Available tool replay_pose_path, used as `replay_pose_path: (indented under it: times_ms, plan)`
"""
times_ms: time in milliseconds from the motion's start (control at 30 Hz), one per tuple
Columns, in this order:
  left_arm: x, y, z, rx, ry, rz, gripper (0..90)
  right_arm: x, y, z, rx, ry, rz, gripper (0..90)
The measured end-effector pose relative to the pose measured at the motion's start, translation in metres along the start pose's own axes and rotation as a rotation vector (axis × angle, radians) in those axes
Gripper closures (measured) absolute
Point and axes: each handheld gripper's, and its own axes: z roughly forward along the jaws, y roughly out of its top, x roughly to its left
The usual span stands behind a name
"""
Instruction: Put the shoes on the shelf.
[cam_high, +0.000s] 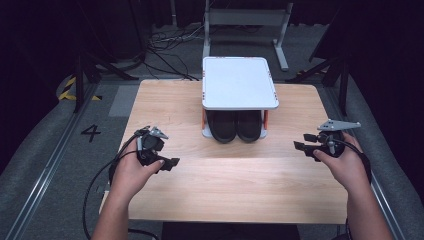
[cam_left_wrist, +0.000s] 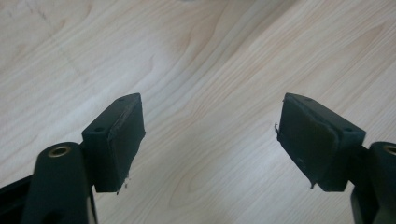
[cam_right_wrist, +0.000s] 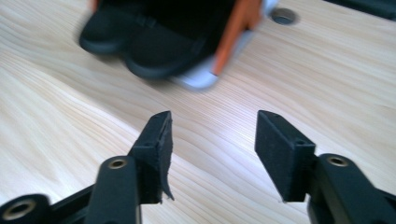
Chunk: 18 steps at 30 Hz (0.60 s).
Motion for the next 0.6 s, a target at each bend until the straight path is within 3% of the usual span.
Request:
replay_pose_path:
  times_ms: [67, 100, 133, 233, 300, 367, 433, 533, 600]
  plan:
    - [0.005, -0.005, 0.001, 0.036, 0.021, 0.009, 20.9, -0.005, -0.003, -0.003, 0.035, -0.037, -0.057, 44.0]
    - [0.011, -0.008, 0.001, 0.068, 0.035, 0.027, 20.6, -0.007, -0.004, -0.003, 0.045, -0.043, -0.07, 41.0]
    - [0.014, -0.009, 0.002, 0.078, 0.051, 0.018, 19.8, -0.011, -0.007, -0.002, 0.053, -0.031, -0.076, 35.8]
    - [0.024, -0.014, 0.007, 0.085, 0.049, -0.028, 27.2, -0.02, -0.017, 0.004, 0.046, 0.006, -0.027, 25.9]
    - [0.031, -0.017, 0.011, 0.092, 0.043, -0.035, 24.7, -0.028, -0.023, 0.01, 0.026, 0.011, 0.011, 19.8]
    - [0.036, -0.02, 0.017, 0.095, 0.051, -0.044, 25.3, -0.033, -0.028, 0.013, 0.042, 0.021, -0.007, 17.9]
    - [0.043, -0.022, 0.024, 0.09, 0.05, -0.052, 23.8, -0.039, -0.033, 0.019, 0.051, 0.017, 0.005, 19.5]
    - [0.05, -0.027, 0.03, -0.018, 0.094, -0.119, 24.0, -0.047, -0.043, 0.029, 0.044, 0.013, 0.039, 19.6]
    - [0.052, -0.032, 0.035, -0.071, 0.157, -0.16, 21.4, -0.051, -0.049, 0.036, 0.036, 0.009, 0.061, 20.8]
